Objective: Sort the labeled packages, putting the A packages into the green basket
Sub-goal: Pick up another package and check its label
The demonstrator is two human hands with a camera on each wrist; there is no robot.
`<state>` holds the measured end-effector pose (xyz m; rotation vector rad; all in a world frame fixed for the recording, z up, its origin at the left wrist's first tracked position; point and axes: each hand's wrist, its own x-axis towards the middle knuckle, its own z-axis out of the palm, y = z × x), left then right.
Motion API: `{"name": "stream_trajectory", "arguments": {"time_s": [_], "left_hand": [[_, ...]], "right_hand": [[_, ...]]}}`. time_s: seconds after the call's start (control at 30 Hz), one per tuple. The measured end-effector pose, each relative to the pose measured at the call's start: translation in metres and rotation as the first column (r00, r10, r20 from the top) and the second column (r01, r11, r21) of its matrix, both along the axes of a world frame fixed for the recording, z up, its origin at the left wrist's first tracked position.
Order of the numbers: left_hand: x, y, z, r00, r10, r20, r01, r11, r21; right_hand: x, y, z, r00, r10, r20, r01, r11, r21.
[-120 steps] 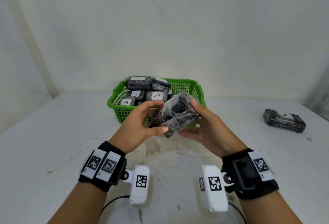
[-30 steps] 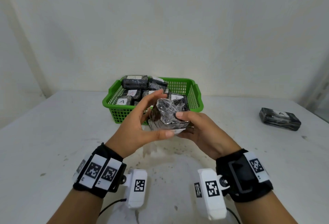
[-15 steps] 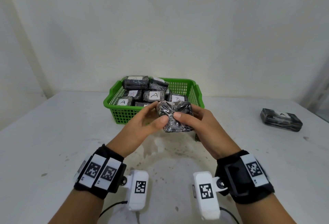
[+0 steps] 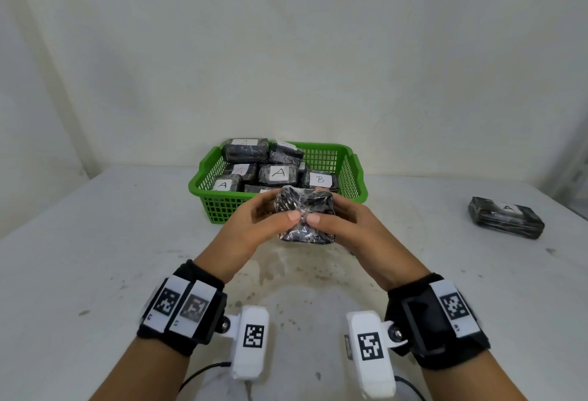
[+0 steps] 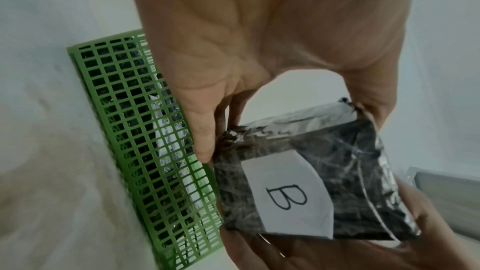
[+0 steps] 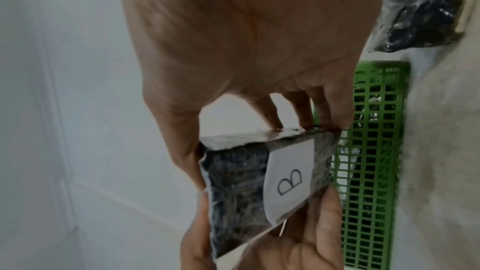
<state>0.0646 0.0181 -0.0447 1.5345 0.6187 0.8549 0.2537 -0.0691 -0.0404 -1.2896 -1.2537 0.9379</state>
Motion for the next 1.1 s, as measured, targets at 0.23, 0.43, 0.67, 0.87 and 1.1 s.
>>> {"name": "stream_trajectory", "arguments": {"time_s": [0.23,0.43,0.67,0.87,1.1], "left_hand": [[0.001,-0.004,0.008,0.999,0.012,0.048,-0.007,0.995,-0.096],[0.000,-0.007,0.013,0.999,-0.025,0.028,0.030,0.977,-0.209],[0.002,-0.003,0.004,0.997,-0.075,-0.007,0.074,0.991,-0.107],[0.016,-0.008,-0.001,0.989,0.140,0.044,-0.137,0.989,-0.060],[0.048,-0.020,0.004,0.994,0.081,0.071,-0.069,0.986,-0.154]], "right_hand": [[-0.002,-0.006,0.005,0.999,0.042,0.010,-0.042,0.998,0.035],[0.003,-0.009,0.006,0.993,0.081,0.082,-0.090,0.990,0.112],[0.004,-0.006,0.004,0.985,-0.171,0.003,0.169,0.975,0.144],[0.003,-0.005,0.006,0.984,-0.171,-0.057,0.174,0.983,0.059],[0.024,-0.018,0.019,0.976,-0.212,-0.051,0.212,0.977,-0.011]]}}
